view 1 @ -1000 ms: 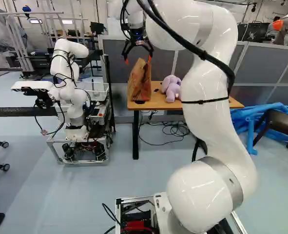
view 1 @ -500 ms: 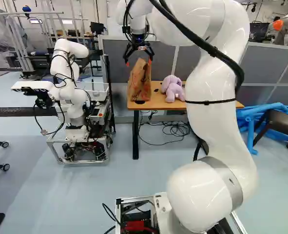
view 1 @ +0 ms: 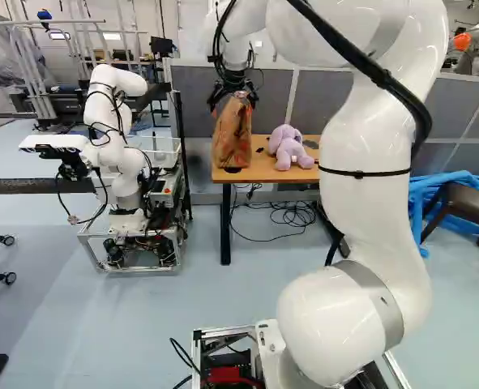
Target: Pick up the bag on the ground and place it on the table
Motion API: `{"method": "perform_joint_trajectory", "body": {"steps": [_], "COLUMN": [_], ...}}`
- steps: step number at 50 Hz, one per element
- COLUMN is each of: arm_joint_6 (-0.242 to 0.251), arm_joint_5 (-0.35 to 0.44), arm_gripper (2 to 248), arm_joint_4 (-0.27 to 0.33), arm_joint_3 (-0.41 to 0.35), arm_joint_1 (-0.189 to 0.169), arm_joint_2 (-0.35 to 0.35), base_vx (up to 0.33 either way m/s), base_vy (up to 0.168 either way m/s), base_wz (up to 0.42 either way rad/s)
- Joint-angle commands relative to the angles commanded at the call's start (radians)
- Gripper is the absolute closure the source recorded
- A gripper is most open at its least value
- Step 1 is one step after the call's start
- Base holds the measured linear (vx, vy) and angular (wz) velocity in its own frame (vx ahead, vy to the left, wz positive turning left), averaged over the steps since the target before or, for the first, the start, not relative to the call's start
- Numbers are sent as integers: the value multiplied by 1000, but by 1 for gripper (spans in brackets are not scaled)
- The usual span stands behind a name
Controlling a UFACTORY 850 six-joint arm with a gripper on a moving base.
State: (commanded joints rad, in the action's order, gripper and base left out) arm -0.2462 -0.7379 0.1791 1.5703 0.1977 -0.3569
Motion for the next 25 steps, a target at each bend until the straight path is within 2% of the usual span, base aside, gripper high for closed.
{"method": "perform_joint_trajectory", "body": {"steps": [25], "arm_joint_6": [47], "arm_joint_5": [306], "arm_gripper": [3], "arm_joint_4": [-34], "arm_joint_3": [-282], "arm_joint_1": [-38], "arm_joint_2": [121], "base_vx": [0], "base_vy": [0], "base_wz": [0]}}
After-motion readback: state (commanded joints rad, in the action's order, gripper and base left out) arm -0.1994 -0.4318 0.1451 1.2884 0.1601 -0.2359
